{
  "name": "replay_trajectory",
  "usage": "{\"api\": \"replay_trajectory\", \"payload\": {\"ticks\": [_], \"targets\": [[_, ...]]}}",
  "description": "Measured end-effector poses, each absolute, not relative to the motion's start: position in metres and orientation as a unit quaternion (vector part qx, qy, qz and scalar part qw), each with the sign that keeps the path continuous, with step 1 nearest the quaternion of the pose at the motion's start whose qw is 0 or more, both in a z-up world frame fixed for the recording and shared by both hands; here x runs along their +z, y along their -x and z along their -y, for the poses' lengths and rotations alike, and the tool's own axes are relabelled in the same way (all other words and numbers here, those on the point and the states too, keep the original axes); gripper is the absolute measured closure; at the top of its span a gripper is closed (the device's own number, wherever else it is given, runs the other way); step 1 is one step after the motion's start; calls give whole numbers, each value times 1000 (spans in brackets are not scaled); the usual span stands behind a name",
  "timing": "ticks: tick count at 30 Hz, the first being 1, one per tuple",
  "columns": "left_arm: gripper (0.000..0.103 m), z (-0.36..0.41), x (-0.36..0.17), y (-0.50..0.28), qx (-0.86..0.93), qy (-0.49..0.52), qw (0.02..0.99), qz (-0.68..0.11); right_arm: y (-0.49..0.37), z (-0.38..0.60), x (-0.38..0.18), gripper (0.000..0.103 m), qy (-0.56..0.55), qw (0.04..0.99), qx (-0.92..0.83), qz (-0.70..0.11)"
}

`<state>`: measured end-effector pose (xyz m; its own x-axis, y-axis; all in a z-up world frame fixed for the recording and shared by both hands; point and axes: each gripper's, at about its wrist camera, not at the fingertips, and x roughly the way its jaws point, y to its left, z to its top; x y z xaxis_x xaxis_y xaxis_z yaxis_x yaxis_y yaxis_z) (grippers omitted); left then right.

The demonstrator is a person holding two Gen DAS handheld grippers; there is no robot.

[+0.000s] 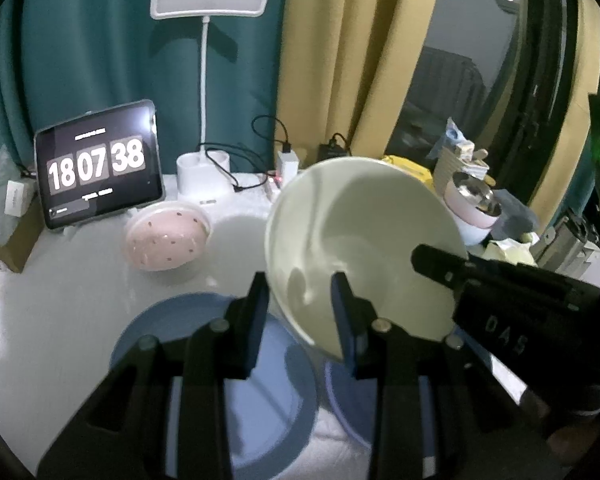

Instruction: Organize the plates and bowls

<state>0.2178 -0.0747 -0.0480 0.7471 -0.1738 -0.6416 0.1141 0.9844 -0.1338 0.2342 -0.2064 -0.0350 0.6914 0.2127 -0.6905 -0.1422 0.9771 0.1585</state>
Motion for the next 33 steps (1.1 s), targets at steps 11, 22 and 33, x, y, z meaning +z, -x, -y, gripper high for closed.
{"api": "replay_trajectory", "payload": {"ticks": [11, 22, 33], "targets": [[70, 92, -55, -191, -88, 33, 930, -355, -204, 224, -43, 89, -56, 918, 86, -382], [70, 114, -78, -177, -100, 22, 919, -382, -184, 246, -69, 89, -71, 910, 73, -403], [70, 135, -99, -180, -103, -6, 908, -407, -187, 261, -92, 89, -80, 900, 63, -424]]}}
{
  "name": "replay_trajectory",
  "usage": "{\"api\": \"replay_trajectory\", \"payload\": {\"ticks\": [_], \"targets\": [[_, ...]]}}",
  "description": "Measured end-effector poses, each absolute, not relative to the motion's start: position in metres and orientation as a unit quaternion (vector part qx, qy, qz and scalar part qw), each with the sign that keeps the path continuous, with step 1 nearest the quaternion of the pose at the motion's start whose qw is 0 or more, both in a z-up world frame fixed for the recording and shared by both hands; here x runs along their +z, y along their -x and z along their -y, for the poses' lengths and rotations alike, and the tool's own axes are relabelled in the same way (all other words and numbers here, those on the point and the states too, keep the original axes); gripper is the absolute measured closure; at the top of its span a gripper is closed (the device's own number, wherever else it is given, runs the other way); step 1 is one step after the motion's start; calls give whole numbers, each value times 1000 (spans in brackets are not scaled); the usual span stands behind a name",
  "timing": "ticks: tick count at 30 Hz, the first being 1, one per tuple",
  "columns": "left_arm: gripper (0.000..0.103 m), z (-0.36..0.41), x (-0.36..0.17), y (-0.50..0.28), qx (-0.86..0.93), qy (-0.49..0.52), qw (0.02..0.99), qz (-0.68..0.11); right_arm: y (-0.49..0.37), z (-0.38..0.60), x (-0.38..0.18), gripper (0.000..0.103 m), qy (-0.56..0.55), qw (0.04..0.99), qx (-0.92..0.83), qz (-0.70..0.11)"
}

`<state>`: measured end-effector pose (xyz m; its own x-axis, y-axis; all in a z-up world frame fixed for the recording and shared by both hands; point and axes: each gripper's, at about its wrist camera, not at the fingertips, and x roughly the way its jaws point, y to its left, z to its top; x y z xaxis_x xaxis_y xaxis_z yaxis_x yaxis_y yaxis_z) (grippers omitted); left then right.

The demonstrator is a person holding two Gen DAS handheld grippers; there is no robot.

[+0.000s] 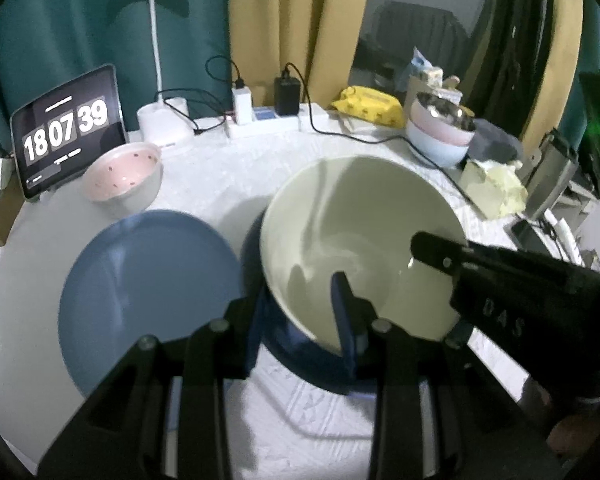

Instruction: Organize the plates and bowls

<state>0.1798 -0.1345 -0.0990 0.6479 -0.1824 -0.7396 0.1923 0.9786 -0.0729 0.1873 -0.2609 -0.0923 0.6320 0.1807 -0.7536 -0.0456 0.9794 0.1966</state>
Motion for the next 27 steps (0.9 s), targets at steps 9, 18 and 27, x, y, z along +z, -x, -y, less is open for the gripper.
{"api": "replay_trajectory", "payload": {"ticks": [9, 18, 27], "targets": [[70, 141, -108, -185, -100, -15, 903, -417, -193, 273, -109, 89, -87, 889, 55, -446], [71, 159, -102, -177, -121, -42, 909, -396, -195, 266, -106, 88, -68, 898, 51, -432], [69, 130, -93, -181, -98, -15, 915, -392, -190, 279, -91, 87, -62, 911, 26, -408]]}}
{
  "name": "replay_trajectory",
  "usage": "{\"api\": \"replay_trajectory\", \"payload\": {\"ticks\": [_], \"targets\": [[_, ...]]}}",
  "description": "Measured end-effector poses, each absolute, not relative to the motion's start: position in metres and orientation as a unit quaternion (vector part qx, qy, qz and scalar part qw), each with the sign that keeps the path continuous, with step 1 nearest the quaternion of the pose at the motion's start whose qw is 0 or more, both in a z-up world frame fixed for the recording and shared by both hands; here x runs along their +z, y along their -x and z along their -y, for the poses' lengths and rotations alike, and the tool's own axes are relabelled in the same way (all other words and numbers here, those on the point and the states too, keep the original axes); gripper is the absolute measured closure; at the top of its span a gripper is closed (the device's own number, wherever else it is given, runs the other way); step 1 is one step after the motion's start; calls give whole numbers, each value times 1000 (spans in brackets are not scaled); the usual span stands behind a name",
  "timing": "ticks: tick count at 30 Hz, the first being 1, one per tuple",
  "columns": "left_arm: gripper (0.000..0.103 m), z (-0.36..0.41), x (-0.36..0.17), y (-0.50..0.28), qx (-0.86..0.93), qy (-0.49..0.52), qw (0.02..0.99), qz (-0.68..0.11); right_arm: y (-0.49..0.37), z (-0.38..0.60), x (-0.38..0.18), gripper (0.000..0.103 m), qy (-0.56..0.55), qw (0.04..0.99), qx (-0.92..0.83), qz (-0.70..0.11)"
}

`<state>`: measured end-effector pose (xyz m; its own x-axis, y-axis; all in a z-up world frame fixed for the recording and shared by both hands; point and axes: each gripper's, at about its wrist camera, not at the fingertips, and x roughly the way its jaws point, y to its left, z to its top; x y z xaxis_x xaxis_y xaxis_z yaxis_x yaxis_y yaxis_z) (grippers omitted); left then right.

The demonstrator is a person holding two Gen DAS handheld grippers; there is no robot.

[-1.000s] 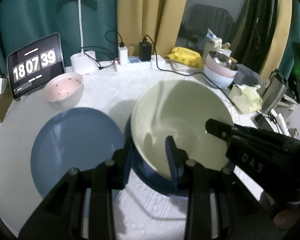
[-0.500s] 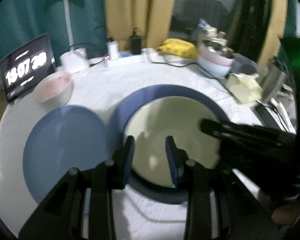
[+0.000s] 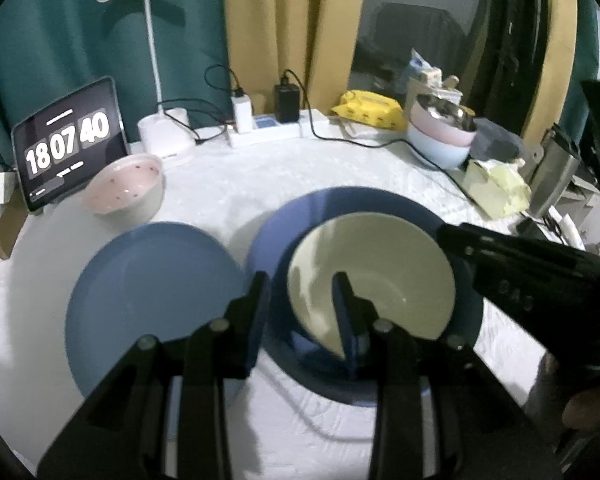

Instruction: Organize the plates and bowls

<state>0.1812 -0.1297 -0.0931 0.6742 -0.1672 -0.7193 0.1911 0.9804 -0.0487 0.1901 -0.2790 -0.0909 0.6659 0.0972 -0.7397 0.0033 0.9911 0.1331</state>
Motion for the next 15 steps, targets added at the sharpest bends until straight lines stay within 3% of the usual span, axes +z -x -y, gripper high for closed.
{"api": "replay_trajectory", "payload": {"ticks": [12, 15], "targets": [[66, 85, -71, -186, -73, 15, 928, -366, -191, 253, -69, 86, -47, 917, 41, -393], [57, 75, -68, -186, -72, 21, 930, -361, -193, 244, -65, 86, -43, 918, 47, -392]]}}
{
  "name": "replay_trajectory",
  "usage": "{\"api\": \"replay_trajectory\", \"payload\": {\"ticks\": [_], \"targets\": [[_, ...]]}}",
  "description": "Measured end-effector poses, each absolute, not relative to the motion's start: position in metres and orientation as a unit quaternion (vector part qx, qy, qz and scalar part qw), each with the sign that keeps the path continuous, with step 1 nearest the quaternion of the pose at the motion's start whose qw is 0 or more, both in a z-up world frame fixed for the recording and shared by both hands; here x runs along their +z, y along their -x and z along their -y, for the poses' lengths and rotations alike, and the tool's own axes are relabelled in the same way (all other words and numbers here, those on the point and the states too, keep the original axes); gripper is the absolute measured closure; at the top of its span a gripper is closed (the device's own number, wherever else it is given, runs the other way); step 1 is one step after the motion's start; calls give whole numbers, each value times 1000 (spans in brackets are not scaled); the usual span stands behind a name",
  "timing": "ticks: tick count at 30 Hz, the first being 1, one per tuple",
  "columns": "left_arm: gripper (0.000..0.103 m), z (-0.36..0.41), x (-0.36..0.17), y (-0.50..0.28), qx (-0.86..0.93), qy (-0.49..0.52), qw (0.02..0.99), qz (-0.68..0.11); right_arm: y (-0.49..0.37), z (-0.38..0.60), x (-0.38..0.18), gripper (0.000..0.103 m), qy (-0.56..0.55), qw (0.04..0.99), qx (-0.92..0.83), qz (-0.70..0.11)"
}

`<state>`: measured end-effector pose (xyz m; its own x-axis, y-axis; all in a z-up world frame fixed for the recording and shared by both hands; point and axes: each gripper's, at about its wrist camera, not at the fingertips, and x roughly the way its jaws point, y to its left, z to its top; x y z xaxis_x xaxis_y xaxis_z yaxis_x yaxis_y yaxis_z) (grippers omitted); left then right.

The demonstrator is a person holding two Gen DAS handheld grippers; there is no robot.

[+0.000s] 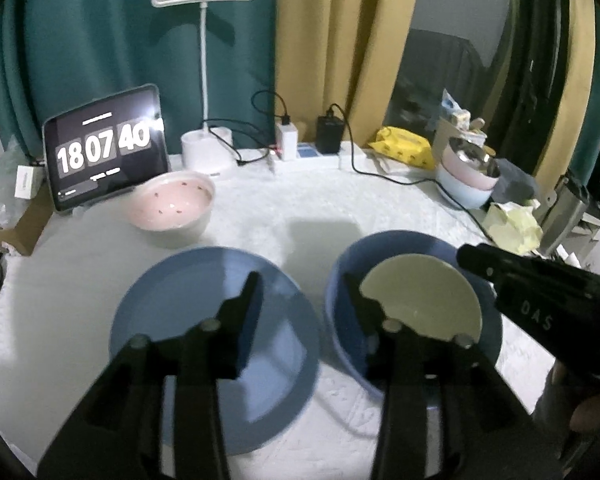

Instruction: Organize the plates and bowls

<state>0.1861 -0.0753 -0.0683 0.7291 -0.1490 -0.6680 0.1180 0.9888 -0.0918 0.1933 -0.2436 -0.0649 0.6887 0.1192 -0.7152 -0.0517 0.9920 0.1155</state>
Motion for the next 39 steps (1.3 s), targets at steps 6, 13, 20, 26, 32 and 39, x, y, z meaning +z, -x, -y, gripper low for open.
{"api": "replay_trajectory", "payload": {"ticks": [6, 13, 20, 26, 32, 39], "targets": [[56, 51, -65, -188, -58, 43, 932, -354, -200, 217, -62, 85, -30, 917, 62, -393], [56, 23, -63, -189, -45, 53, 935, -347, -206, 177, -57, 82, -6, 917, 87, -390], [56, -7, -64, -194, -30, 59, 937, -344, -215, 151, -57, 79, -4, 913, 100, -395], [56, -34, -65, -201, -16, 64, 938, -341, -223, 129, -58, 79, 7, 911, 109, -397], [56, -54, -65, -212, -11, 66, 938, -341, -234, 112, -55, 79, 13, 911, 115, -396], [56, -76, -68, -231, -7, 65, 937, -344, -250, 94, -58, 79, 18, 910, 114, -398]]}}
